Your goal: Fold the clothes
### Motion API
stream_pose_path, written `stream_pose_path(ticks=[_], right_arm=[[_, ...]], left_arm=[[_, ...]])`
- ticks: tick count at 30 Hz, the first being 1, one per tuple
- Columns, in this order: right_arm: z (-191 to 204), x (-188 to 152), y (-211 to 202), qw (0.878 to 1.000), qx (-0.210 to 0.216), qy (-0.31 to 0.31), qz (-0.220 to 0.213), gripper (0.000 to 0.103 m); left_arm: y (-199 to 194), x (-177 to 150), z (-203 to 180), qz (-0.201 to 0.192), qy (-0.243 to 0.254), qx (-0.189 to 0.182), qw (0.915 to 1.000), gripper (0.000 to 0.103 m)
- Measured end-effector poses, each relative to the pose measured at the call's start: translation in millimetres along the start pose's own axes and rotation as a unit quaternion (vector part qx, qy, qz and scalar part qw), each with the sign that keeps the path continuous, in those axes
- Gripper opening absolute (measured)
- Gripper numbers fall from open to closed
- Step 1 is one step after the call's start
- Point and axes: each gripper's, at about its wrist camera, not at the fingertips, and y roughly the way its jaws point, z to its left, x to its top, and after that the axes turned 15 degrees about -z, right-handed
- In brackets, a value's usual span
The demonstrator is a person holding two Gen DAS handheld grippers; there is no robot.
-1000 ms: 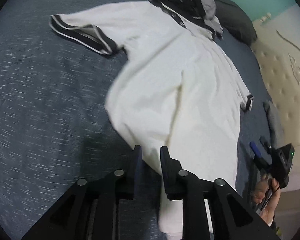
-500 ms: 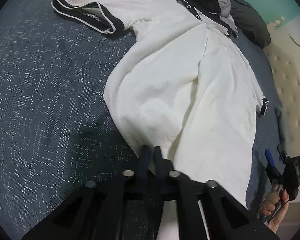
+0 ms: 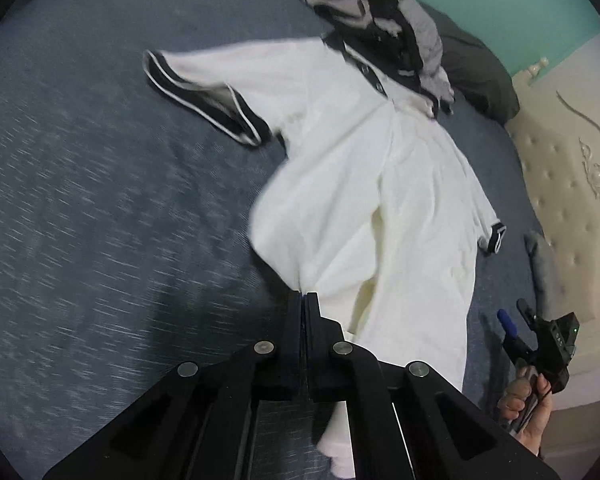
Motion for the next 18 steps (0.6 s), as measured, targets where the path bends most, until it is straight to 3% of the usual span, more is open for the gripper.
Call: stream_pose_path(ticks=[4, 8, 16, 18], right_arm=[[0.8, 1.0, -0.8, 1.000, 0.001, 0.001, 0.000, 0.052], [1.8, 1.5, -1.2, 1.000, 0.002, -0.001, 0.001, 0.052], [1.7, 5.9, -5.3, 1.000, 0.005, 0.000, -0.004, 0.052], [0.7, 5.0, -3.5, 1.000, 0.006, 0.002, 0.000, 0.052]], left_arm=[[-19.5, 7.7, 33.0, -0.017, -0.004, 0.035, 0.9992, 0.001], [5.2, 5.5, 56.7, 0.000, -0.040, 0.068, 0.9969, 0.001], [9.4, -12.4, 53.9, 0.013, -0.060, 0.067, 0.9959, 0.003], [8.0, -16.2, 53.2, 0.019, -0.069, 0.062, 0.9956, 0.010]])
